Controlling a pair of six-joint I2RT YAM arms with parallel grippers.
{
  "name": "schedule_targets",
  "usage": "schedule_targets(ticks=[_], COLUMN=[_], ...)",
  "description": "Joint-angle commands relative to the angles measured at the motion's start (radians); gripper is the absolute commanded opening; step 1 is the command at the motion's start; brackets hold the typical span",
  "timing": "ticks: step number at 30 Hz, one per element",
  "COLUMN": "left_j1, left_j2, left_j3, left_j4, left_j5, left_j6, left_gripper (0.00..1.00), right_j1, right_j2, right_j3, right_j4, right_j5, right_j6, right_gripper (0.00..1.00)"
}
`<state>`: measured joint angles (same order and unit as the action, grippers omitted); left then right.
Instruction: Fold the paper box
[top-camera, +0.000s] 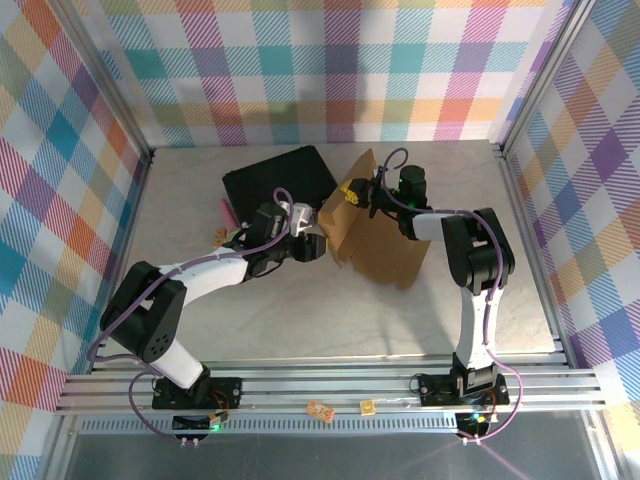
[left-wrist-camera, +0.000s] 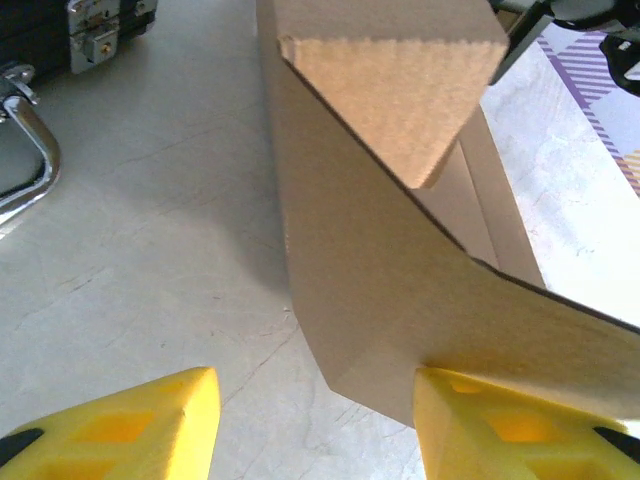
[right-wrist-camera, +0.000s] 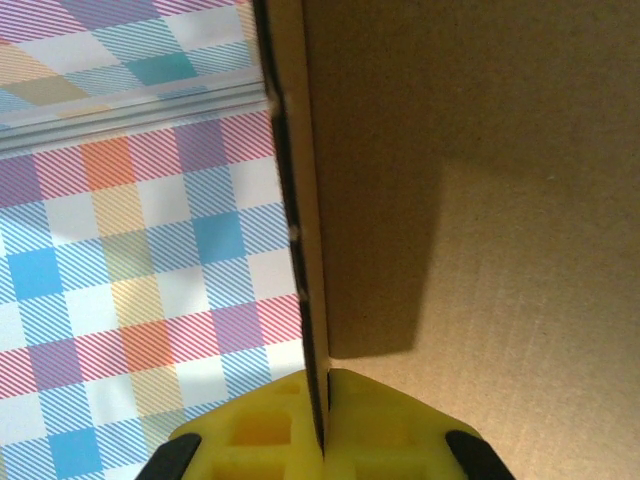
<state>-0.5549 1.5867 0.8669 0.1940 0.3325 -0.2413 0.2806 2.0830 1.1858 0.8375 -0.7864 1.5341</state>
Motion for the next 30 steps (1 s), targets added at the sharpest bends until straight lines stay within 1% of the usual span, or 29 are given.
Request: schedule_targets(ticks=[1, 8, 12, 20, 26, 30], left_j1=[-0.033, -0.039, -0.049, -0.072, -0.092, -0.097], left_j2=[-0.001, -0.024, 0.013, 0.051, 0.047, 0.067], left_j3=[0.042, 0.034, 0.063, 0.101, 0.106, 0.113], left_j4=[0.05, 0.014, -0.01, 0.012, 0.02, 0.011], left_j5=[0.043, -0.012, -0.014, -0.05, -0.074, -0.096], left_j6=[0.023, 0.043, 0.059, 0.044, 0.042, 0.04], left_gripper=[0.55, 0.58, 0.57, 0.54, 0.56, 0.55], right_j1=[0.002, 0.001, 0.001, 0.002, 0.001, 0.002], right_j2=[0.02, 0.02, 0.018, 0.013, 0.023, 0.029], right_j3=[0.028, 0.029, 0.016, 0.001, 0.009, 0.013], right_j4=[0.029, 0.039, 0.047, 0.054, 0.061, 0.08], right_j5=[0.027, 0.028, 0.022, 0.029, 0.033, 0.027], right_j6=[0.011, 0.017, 0.018, 0.023, 0.03, 0.041], right_gripper=[0.0, 0.0, 0.0, 0.0, 0.0, 0.0])
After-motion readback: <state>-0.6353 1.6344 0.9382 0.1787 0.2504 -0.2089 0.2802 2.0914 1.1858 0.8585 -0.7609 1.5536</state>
